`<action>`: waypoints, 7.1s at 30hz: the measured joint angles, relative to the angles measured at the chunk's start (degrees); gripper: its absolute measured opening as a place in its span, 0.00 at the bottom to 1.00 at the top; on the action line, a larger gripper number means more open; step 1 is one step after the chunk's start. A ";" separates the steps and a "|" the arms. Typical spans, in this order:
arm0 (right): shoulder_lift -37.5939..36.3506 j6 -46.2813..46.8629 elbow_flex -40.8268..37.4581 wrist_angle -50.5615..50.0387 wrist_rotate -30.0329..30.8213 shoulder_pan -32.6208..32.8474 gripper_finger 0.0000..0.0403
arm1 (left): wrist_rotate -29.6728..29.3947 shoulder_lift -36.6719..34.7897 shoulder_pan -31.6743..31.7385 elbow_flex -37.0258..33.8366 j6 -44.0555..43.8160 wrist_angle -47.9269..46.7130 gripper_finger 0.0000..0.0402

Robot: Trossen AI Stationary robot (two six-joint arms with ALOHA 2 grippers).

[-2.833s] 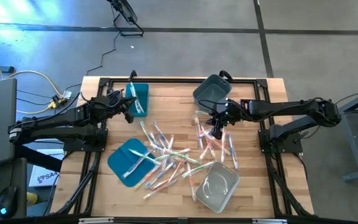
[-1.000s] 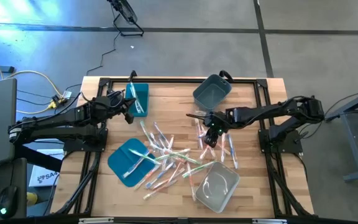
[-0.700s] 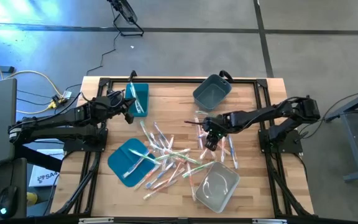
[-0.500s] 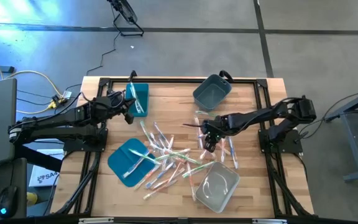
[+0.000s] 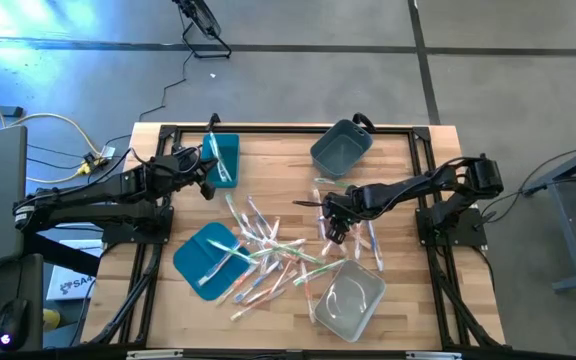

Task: Pick & Place Toothbrushes
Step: Put the orange toothbrush into the dark gray bin, then put the blue toothbrush into the light gray bin

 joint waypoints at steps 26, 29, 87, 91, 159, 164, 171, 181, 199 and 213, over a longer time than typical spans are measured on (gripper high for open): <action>-6.23 -0.32 0.00 2.16 -1.84 -0.14 0.03 | -0.02 0.00 0.00 0.00 -0.01 0.00 0.01; -9.32 -1.25 0.02 3.40 -1.64 -0.22 0.03 | -0.02 -0.02 0.00 0.00 -0.01 0.02 0.01; -13.25 -10.49 0.02 42.50 36.25 -17.16 0.03 | 0.22 -0.02 0.00 0.00 -1.55 -1.01 0.01; -11.55 -7.30 0.02 42.52 37.32 -19.69 0.03 | 0.20 0.00 0.00 0.00 -1.55 -0.98 0.01; -9.18 -0.82 0.02 31.38 32.59 -21.98 0.35 | 0.15 0.00 0.00 0.00 -1.55 -1.29 0.01; -12.32 -4.83 0.02 32.04 32.41 -19.16 0.34 | 0.15 0.00 0.00 0.00 -1.55 -1.29 0.01; -13.46 -9.84 0.02 31.79 29.18 -15.13 0.33 | 0.15 0.00 0.00 0.00 -1.55 -1.29 0.01; -13.40 -15.72 0.02 31.68 21.79 -9.37 0.33 | 0.15 0.00 0.00 0.00 -1.55 -2.26 0.01; -13.38 -18.60 0.02 31.65 21.81 -6.01 0.33 | 0.15 0.00 -0.01 0.00 -1.55 -2.97 0.01; -13.35 -18.56 0.02 31.63 21.81 -5.99 0.33 | 0.15 0.00 -0.02 0.00 -1.55 -2.99 0.01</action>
